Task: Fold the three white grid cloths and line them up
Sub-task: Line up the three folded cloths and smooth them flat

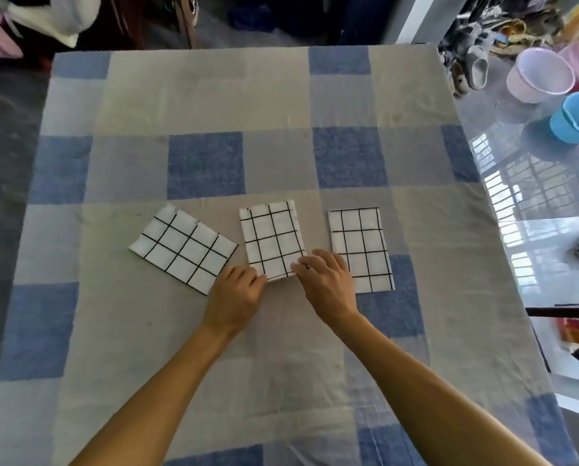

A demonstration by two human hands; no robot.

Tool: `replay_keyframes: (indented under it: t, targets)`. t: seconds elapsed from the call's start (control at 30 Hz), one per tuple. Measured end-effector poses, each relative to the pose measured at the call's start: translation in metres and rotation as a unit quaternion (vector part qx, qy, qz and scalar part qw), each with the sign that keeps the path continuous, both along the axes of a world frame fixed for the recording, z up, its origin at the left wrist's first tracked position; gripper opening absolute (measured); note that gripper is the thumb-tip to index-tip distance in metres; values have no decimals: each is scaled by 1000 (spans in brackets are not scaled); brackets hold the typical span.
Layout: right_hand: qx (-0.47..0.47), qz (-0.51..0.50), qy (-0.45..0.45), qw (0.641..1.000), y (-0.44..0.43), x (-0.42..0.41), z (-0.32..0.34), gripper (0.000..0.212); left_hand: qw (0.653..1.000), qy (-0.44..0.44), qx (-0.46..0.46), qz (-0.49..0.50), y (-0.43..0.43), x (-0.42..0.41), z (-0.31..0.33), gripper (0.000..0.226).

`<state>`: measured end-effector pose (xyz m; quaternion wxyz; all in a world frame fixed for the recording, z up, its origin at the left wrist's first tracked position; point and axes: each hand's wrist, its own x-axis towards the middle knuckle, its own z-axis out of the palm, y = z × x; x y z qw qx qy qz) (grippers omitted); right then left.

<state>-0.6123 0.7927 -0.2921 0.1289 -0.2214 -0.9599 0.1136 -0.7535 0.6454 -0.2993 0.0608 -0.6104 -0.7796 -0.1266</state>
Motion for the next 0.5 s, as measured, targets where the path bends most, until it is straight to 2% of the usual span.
replay_keyframes:
  t: [0.2, 0.5]
  targets:
    - [-43, -16, -9, 999, -23, 23, -27, 22, 998, -59, -16, 0, -16, 16, -20, 19]
    - [-60, -16, 44, 997, -33, 20, -32, 19, 999, -41, -4, -6, -24, 13, -18, 18]
